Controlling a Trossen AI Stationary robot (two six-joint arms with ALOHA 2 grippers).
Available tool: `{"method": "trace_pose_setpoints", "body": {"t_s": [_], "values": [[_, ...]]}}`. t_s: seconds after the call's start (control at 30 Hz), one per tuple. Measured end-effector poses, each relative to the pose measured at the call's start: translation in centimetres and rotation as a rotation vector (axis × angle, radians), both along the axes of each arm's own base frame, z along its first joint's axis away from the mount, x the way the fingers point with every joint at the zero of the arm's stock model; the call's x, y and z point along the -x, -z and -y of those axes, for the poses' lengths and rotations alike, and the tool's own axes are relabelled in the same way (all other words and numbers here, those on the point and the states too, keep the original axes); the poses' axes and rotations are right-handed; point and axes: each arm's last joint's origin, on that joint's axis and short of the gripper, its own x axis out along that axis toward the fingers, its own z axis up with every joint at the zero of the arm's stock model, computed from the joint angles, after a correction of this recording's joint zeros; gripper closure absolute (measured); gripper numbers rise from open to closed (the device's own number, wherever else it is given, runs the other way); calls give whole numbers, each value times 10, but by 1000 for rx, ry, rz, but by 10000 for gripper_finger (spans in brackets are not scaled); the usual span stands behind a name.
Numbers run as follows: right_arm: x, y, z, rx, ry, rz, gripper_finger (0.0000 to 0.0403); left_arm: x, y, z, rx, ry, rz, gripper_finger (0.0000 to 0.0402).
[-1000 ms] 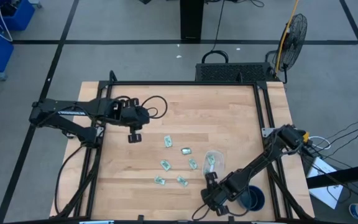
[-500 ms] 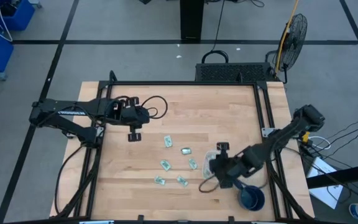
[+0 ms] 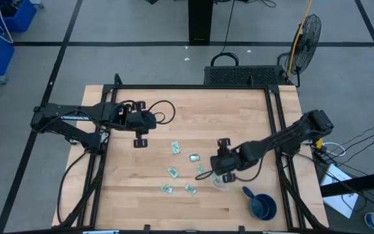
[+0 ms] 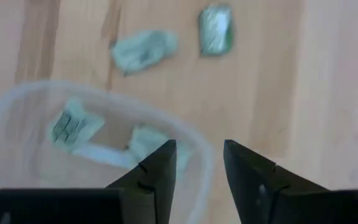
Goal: Pick and place Stevia / Truvia into bins
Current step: Put the stevia packet into the transparent container
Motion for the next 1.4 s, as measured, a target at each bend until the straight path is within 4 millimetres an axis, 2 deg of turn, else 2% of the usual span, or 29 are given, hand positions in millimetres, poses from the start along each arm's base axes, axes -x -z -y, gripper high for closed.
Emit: {"method": "trace_pose_setpoints", "body": {"t_s": [0.1,0.27,0.33,0.43,0.6,0.7,0.8,0.93,1.07,1.27,1.4], "values": [[-7,-14,7,-23,-8,111,273,1,0,0,6,-2,-6,360],[-17,-24,16,-35,14,234,273,5,8,6,112,-18,-52,360],[-20,-26,18,8,45,281,273,7,23,10,123,-11,-85,360],[-22,-29,20,74,55,320,273,5,55,16,115,41,-93,360],[-25,-32,21,169,59,364,273,-8,110,24,159,96,157,360],[-26,-33,21,162,67,383,273,-10,130,26,186,122,323,360],[-26,-33,21,145,90,388,273,-9,141,24,186,128,430,360],[-26,-33,21,131,111,394,273,-2,154,18,204,65,411,355],[-26,-33,21,130,111,398,273,-1,164,12,200,34,384,320],[-30,-35,22,134,99,429,273,-18,170,11,205,41,482,246],[-30,-36,22,133,98,435,273,-23,186,12,232,26,443,219]]}}
